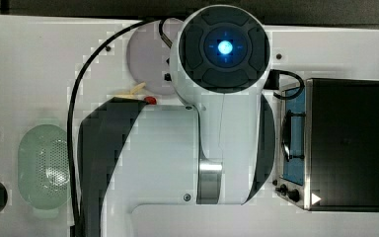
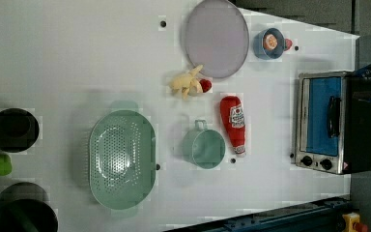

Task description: Pick Ketchup from the table and place it in strainer.

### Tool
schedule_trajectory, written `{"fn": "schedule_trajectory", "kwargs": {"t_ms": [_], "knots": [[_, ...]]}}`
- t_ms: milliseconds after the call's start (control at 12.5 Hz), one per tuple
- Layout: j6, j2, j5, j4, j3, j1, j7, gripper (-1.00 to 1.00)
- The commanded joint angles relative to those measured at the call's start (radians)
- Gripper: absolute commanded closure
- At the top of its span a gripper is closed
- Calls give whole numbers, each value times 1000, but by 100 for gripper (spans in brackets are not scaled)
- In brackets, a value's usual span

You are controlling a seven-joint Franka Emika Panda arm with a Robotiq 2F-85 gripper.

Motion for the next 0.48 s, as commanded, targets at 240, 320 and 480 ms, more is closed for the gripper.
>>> {"fn": "schedule_trajectory", "kwargs": {"t_ms": [240, 320, 480], "knots": [[-183, -209, 15, -113, 45, -107, -12, -99], [-168, -201, 15, -130, 50, -106, -23, -100], [-115, -177, 15, -168, 65, -106, -89, -100]]}}
